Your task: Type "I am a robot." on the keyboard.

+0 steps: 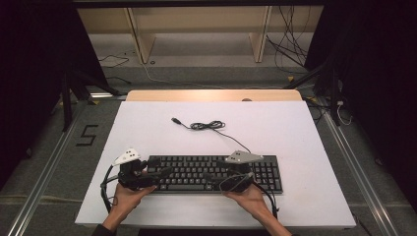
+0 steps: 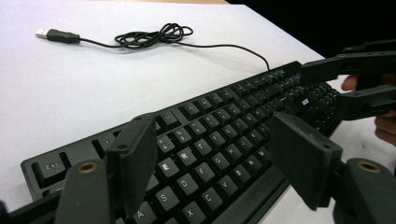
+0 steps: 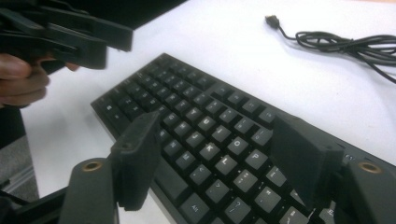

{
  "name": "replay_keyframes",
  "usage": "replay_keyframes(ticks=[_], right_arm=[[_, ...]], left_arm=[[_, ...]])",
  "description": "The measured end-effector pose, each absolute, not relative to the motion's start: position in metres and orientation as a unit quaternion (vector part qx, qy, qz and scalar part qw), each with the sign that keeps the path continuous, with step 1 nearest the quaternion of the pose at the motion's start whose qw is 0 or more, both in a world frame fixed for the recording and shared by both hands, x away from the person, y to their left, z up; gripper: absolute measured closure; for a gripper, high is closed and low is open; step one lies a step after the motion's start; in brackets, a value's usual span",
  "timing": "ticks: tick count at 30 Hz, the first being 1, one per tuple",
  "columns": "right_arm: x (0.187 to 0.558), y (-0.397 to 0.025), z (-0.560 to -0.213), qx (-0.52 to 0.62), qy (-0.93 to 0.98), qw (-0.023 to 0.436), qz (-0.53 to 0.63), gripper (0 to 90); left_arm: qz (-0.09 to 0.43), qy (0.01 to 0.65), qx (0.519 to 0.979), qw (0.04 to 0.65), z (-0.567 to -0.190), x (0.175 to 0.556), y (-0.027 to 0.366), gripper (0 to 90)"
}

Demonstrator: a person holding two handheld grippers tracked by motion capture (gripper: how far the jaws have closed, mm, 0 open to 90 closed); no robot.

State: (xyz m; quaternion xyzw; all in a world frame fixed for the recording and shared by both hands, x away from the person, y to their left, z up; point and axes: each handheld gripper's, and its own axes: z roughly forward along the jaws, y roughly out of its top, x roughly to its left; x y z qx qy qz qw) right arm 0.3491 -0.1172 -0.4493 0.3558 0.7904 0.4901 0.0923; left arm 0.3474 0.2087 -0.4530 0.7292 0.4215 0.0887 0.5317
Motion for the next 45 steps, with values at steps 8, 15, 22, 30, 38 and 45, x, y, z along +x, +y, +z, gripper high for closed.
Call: replay_keyframes(ticks=[8, 15, 22, 30, 38, 45], right_arm=[[0.356, -0.111, -0.451, 0.35, 0.8, 0.089, 0.48, 42.3], [0.361, -0.106, -0.455, 0.346, 0.808, 0.085, 0.468, 51.7], [0.366, -0.101, -0.456, 0.343, 0.814, 0.083, 0.462, 60.9], [0.37, -0.097, -0.458, 0.342, 0.819, 0.079, 0.455, 69.6], [0.374, -0.095, -0.459, 0.347, 0.819, 0.079, 0.449, 81.5], [0.378, -0.092, -0.46, 0.355, 0.822, 0.082, 0.438, 89.1]], left_arm=[[0.091, 0.414, 0.728, 0.539, -0.454, 0.343, 0.21, 27.2], [0.094, 0.414, 0.728, 0.538, -0.454, 0.34, 0.212, 26.3], [0.095, 0.413, 0.729, 0.537, -0.456, 0.337, 0.213, 25.7], [0.096, 0.412, 0.729, 0.538, -0.456, 0.336, 0.211, 25.7], [0.098, 0.41, 0.73, 0.538, -0.456, 0.334, 0.211, 25.7], [0.1, 0.41, 0.731, 0.537, -0.455, 0.334, 0.211, 25.8]])
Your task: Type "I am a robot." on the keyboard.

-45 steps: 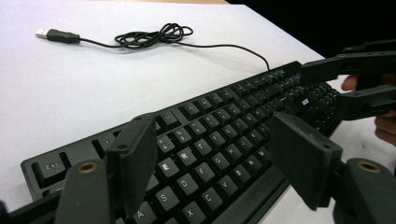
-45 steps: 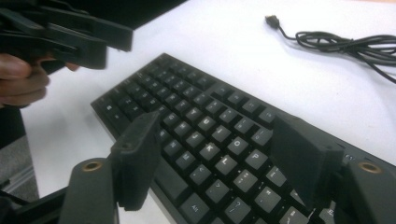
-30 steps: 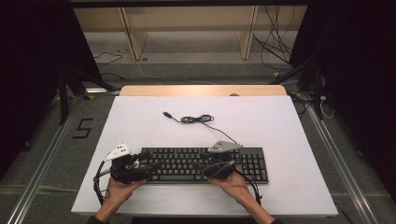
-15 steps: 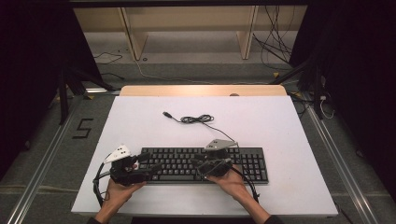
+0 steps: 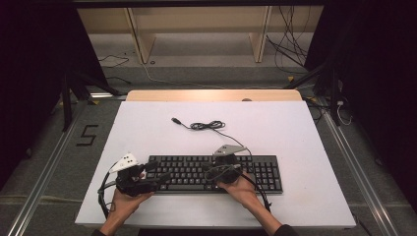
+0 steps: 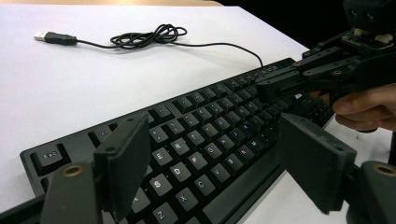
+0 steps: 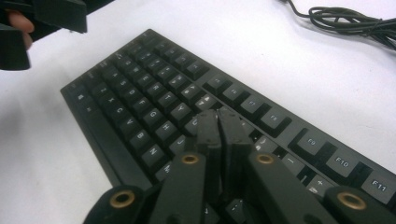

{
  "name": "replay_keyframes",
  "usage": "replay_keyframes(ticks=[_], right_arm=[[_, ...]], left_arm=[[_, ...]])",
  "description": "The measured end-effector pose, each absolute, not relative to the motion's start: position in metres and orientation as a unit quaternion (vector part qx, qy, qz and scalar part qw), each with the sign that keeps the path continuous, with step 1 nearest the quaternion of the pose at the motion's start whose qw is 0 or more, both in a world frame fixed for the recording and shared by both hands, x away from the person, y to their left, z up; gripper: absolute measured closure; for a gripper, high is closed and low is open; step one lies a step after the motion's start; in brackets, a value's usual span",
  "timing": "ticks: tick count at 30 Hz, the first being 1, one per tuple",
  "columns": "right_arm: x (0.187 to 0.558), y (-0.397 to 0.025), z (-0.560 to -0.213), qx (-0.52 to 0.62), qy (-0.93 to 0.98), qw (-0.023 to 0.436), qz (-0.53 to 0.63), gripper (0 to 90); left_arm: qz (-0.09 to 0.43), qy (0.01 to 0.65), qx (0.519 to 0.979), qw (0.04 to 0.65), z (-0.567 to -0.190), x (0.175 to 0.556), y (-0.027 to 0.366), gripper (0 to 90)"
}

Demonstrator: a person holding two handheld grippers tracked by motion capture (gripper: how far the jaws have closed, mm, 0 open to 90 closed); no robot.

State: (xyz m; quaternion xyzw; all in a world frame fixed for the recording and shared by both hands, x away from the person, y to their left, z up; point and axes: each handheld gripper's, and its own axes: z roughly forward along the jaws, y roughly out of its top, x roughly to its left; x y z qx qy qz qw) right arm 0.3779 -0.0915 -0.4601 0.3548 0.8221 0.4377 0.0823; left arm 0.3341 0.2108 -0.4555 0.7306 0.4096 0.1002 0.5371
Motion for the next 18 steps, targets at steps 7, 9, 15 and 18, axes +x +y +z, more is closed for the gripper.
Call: replay_keyframes(ticks=[7, 9, 15, 18], right_arm=[[0.382, -0.087, -0.464, 0.361, 0.826, 0.087, 0.424, 90.0], [0.384, -0.087, -0.466, 0.365, 0.827, 0.087, 0.418, 90.0], [0.388, -0.086, -0.47, 0.369, 0.83, 0.088, 0.408, 90.0], [0.388, -0.085, -0.471, 0.369, 0.831, 0.089, 0.406, 90.0]], left_arm=[[0.102, 0.409, 0.73, 0.538, -0.455, 0.334, 0.211, 25.8], [0.102, 0.408, 0.731, 0.538, -0.455, 0.334, 0.211, 25.8], [0.104, 0.407, 0.731, 0.537, -0.455, 0.334, 0.211, 25.8], [0.104, 0.407, 0.731, 0.537, -0.455, 0.334, 0.211, 25.8]])
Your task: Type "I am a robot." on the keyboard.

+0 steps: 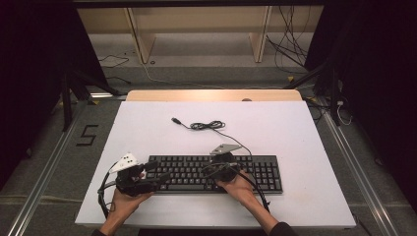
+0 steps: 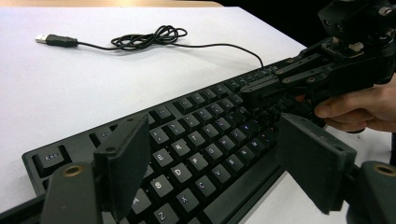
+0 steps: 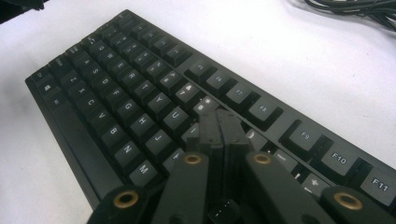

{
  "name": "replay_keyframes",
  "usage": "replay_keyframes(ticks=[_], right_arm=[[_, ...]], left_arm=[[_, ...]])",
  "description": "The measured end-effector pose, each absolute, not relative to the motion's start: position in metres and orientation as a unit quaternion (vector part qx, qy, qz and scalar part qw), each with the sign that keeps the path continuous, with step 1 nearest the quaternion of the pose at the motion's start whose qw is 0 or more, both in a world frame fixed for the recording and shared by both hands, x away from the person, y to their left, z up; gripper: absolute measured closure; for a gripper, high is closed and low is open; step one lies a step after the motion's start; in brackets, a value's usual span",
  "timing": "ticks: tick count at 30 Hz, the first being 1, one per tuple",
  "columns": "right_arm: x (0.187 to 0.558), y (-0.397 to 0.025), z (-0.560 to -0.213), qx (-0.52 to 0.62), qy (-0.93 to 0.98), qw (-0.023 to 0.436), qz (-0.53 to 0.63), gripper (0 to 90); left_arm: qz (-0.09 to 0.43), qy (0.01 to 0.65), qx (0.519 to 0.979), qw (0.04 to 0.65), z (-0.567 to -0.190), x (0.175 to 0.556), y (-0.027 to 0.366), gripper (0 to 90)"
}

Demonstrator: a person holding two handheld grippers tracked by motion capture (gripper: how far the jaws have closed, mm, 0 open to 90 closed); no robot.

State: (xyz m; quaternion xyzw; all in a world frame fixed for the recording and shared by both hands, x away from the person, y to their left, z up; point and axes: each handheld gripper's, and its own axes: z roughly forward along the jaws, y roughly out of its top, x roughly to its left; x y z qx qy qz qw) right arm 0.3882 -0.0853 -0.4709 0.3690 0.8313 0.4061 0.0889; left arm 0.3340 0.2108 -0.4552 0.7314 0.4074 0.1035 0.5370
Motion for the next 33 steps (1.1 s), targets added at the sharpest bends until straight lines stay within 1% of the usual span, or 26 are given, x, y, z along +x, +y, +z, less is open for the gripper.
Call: replay_keyframes(ticks=[12, 17, 25, 29, 32, 33], right_arm=[[0.391, -0.082, -0.477, 0.372, 0.837, 0.089, 0.391, 90.0], [0.39, -0.079, -0.479, 0.365, 0.843, 0.103, 0.381, 90.0], [0.39, -0.082, -0.477, 0.377, 0.834, 0.091, 0.392, 90.0], [0.388, -0.085, -0.472, 0.378, 0.823, 0.086, 0.414, 85.2], [0.386, -0.087, -0.469, 0.379, 0.818, 0.084, 0.425, 79.2], [0.386, -0.088, -0.468, 0.378, 0.817, 0.081, 0.428, 75.8]], left_arm=[[0.103, 0.407, 0.732, 0.536, -0.455, 0.334, 0.21, 25.8], [0.104, 0.407, 0.733, 0.536, -0.456, 0.334, 0.211, 25.8], [0.106, 0.408, 0.731, 0.536, -0.456, 0.335, 0.212, 25.7], [0.107, 0.409, 0.729, 0.538, -0.455, 0.335, 0.212, 25.8], [0.108, 0.41, 0.728, 0.539, -0.455, 0.335, 0.213, 25.8], [0.108, 0.41, 0.728, 0.539, -0.455, 0.335, 0.213, 25.8]])
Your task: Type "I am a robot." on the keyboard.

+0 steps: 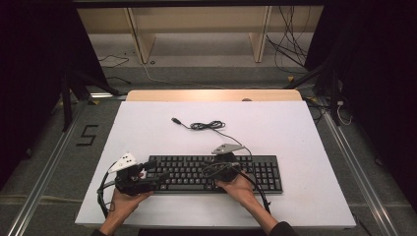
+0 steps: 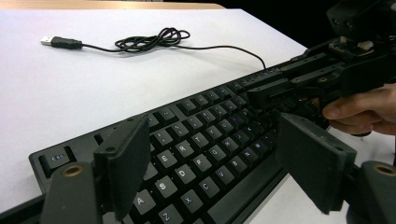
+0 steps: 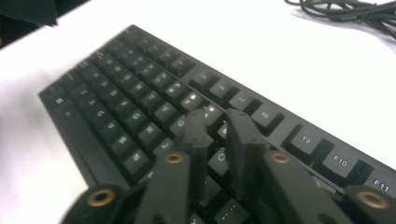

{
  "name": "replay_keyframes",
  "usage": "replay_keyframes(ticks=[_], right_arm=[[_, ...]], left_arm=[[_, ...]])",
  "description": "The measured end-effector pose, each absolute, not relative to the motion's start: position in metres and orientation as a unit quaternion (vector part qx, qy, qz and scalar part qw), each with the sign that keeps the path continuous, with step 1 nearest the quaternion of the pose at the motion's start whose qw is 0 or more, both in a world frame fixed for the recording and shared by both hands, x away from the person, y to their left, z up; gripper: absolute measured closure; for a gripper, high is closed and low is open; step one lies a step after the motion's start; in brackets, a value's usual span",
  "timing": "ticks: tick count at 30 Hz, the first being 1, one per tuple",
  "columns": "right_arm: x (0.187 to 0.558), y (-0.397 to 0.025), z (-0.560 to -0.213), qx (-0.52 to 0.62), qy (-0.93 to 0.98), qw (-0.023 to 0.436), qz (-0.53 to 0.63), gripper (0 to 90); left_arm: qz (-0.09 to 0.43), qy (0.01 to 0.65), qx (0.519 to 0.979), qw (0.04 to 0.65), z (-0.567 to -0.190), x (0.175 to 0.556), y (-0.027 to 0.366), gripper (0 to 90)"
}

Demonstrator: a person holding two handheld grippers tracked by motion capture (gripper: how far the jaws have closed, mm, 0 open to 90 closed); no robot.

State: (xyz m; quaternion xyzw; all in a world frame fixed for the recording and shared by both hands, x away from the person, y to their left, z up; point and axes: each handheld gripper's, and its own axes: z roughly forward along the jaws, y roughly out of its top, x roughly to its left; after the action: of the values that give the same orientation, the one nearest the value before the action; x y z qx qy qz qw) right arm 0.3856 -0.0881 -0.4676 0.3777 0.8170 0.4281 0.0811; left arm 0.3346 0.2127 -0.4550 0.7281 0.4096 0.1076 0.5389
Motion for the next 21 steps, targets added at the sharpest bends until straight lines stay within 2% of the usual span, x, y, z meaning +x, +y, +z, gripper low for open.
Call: replay_keyframes(ticks=[4, 13, 18, 21], right_arm=[[0.3836, -0.0914, -0.4633, 0.371, 0.813, 0.073, 0.443, 68.3], [0.3797, -0.0934, -0.4577, 0.364, 0.807, 0.067, 0.461, 43.5], [0.3786, -0.0924, -0.4572, 0.362, 0.805, 0.063, 0.465, 37.6], [0.3772, -0.0908, -0.4572, 0.358, 0.807, 0.057, 0.467, 37.0]], left_arm=[[0.108, 0.409, 0.729, 0.538, -0.4551, 0.3346, 0.2127, 25.8], [0.11, 0.41, 0.728, 0.539, -0.4549, 0.3349, 0.2137, 25.8], [0.111, 0.411, 0.725, 0.541, -0.4545, 0.3348, 0.2144, 25.8], [0.113, 0.412, 0.724, 0.541, -0.4545, 0.335, 0.2149, 25.8]])
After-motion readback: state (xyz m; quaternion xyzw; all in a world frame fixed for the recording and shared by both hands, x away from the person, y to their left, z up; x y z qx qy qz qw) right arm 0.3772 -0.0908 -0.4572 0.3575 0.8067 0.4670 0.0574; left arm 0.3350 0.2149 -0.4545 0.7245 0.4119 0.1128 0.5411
